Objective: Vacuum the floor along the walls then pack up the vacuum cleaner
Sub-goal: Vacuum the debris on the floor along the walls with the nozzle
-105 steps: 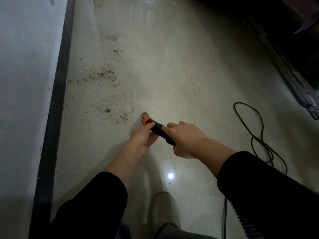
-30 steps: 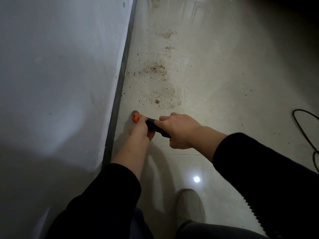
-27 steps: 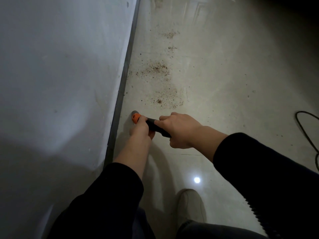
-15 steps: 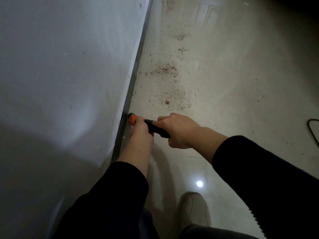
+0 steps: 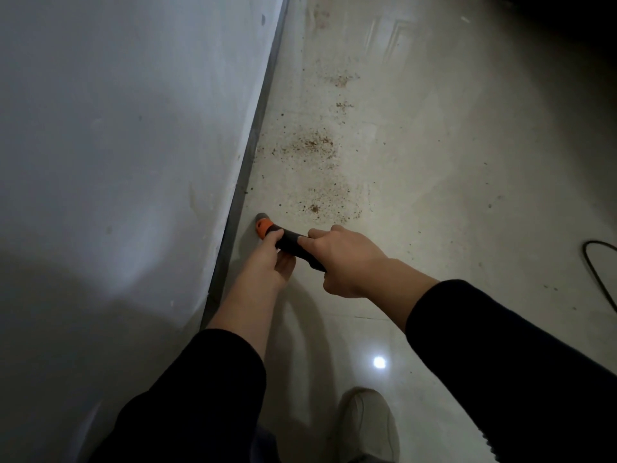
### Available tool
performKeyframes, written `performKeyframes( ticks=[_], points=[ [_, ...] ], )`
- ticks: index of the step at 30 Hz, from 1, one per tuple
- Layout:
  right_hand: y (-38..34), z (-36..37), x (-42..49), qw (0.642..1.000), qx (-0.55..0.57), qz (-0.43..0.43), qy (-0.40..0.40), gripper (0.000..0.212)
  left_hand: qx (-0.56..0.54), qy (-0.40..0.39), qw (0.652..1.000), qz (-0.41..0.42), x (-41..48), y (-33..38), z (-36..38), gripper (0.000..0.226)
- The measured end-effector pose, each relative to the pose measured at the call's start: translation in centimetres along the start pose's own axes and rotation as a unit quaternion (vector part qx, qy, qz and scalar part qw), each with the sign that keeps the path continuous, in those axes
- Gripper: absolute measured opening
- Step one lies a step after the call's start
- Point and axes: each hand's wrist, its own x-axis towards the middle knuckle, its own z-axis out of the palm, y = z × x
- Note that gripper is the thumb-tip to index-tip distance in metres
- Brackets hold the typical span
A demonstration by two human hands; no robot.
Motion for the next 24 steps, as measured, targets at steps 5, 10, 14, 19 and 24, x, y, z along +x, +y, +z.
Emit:
performKeyframes(
  ticks=[5,10,14,19,24],
  points=[
    [0.6,0.3,-0.2,1.0,-0.008,0.017,0.006,0.045,0.042,-0.019,0.999,-0.005,0.6,-0.1,0.7,0.039],
    [1.2,0.4,-0.2,0.999,-0.016,0.034,0.015,0.044,0.082,-0.036,0.996,0.004,1.0,-0.3,1.6,0.039],
    [1.2,0.5,-0.1,0.999,-0.02,0.036,0.017,0.045,0.088,-0.038,0.995,0.008,1.2,-0.3,1.8,0.04],
    [1.6,0.5,-0.4,0.999,-0.024,0.039,0.021,0.045,0.091,-0.042,0.995,0.007,1.3,-0.7,2.0,0.04],
    [2.2,0.7,-1.6,0.998,-0.029,0.046,0.016,0.041,0.117,-0.057,0.992,0.002,1.3,-1.6,2.2,0.04]
  ],
)
